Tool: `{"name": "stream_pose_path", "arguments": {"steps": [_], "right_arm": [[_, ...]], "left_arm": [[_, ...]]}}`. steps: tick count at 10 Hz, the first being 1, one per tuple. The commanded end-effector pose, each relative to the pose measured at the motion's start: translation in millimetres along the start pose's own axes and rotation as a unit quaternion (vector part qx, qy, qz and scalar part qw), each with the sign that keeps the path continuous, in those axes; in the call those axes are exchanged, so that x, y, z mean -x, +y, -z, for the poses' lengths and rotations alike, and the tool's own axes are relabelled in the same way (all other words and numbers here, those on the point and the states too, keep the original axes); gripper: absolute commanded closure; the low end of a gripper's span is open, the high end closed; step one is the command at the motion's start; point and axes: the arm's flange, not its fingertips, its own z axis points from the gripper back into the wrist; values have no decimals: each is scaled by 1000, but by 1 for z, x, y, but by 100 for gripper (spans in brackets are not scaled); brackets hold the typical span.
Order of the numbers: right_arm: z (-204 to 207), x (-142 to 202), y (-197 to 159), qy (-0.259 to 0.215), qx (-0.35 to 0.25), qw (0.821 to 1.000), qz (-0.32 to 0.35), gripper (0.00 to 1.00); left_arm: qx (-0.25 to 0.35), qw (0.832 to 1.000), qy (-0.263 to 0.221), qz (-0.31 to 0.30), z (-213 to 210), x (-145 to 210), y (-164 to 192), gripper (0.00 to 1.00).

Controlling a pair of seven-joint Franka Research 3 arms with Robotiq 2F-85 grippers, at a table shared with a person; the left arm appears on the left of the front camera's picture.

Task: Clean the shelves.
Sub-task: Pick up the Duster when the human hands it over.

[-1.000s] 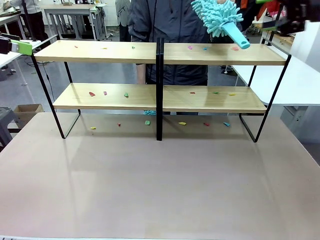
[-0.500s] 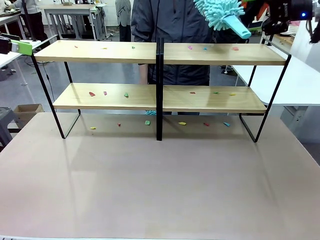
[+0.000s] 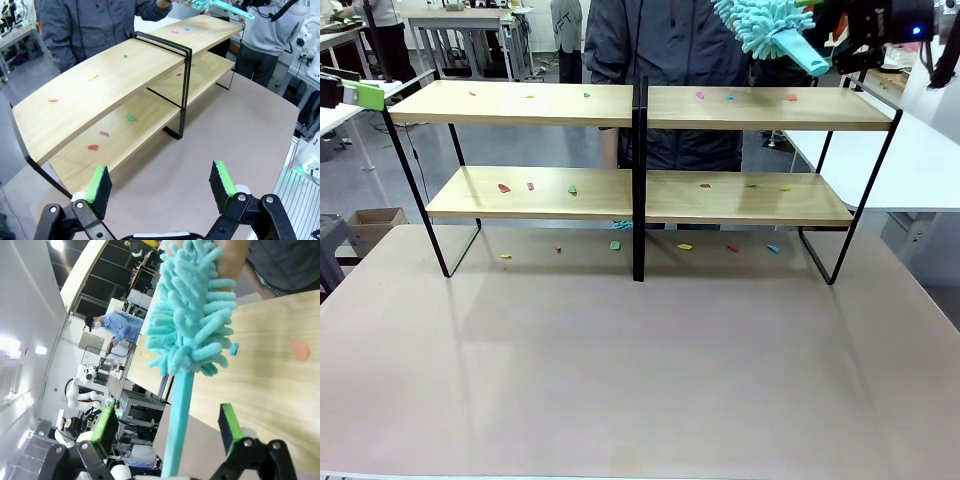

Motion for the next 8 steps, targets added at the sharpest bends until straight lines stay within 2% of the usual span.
{"name": "stream_pose_path", "arguments": {"steps": [1,2,3,4,6,7,8], "right_arm": [[6,-12,-1,17,-14,1000,16,25],[5,-11,-1,17,-11,1000,19,59],[5,-10,-1,24,-13,999,21,83],[5,-10,-1,27,-15,999,22,100],[7,-10,-1,27,-12,999,20,100],[7,-9,-2,23,1,1000,17,96],[8,-9,-2,29,-3,999,17,100]], "left_arm": [[3,1000,0,-3,1,0,0,0],[3,1000,0,-3,1,0,0,0],[3,1000,0,-3,1,0,0,0],[3,1000,0,-3,1,0,0,0],[3,1000,0,-3,1,0,0,0],[3,1000,0,-3,1,0,0,0],[3,1000,0,-3,1,0,0,0]]}}
